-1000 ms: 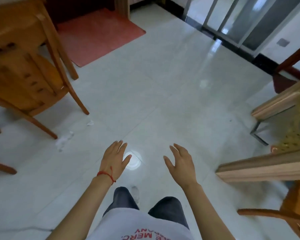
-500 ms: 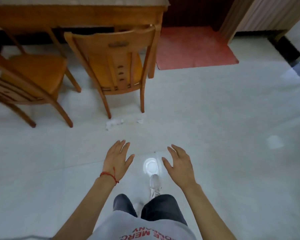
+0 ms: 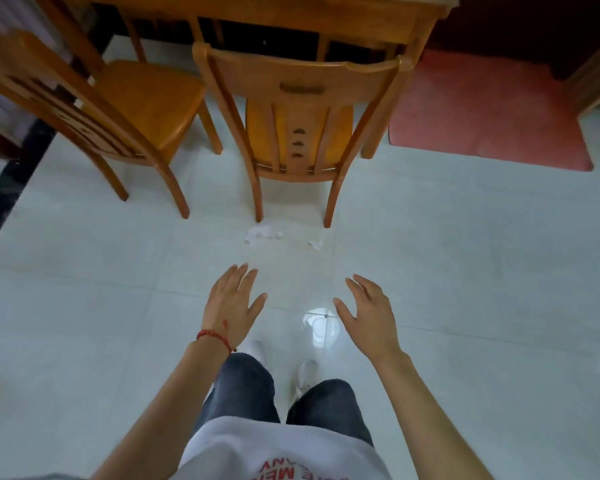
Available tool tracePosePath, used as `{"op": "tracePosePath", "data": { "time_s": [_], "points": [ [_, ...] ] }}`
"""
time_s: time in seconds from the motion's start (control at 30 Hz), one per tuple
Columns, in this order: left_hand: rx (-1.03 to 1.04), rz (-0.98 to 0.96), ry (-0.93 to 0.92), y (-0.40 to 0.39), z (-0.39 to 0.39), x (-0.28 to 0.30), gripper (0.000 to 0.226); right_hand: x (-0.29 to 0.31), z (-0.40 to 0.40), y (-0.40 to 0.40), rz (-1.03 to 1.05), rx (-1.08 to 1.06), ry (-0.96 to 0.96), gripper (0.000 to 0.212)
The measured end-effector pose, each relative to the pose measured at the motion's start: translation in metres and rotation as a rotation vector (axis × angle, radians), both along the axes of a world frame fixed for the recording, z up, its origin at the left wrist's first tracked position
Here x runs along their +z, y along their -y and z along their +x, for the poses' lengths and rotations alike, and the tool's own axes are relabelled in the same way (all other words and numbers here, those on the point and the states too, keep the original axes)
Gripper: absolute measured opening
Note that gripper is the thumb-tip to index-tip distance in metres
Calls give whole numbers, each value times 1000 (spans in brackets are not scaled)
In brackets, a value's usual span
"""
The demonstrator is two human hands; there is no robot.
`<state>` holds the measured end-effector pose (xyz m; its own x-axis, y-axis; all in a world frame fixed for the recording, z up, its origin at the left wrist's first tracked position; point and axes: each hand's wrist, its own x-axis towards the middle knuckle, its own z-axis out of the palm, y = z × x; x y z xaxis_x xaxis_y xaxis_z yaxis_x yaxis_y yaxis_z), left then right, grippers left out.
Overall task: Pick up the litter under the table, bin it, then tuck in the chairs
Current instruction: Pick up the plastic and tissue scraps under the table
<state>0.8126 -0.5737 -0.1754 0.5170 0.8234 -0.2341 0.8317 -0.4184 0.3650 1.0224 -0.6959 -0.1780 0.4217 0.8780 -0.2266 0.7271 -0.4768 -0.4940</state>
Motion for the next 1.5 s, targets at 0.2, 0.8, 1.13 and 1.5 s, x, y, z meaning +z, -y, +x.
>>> {"op": "tracePosePath", "data": {
  "time_s": [0.2,0.8,1.13,1.5],
  "points": [
    [6,-27,-19,-37,15,-11,52,-12,14,-35,-33,-5,-10,49],
    [-102,-63,-58,-180,52,-52,52,-49,45,-167,-41,-124,-14,47],
    [4,-84,-34,-193,90,-143,51,-139,89,-193,-57,-77,-36,45],
    [55,-65,-20,-225,112,-304,50,-305,120,-227,-71,52,-23,46]
  ]
}}
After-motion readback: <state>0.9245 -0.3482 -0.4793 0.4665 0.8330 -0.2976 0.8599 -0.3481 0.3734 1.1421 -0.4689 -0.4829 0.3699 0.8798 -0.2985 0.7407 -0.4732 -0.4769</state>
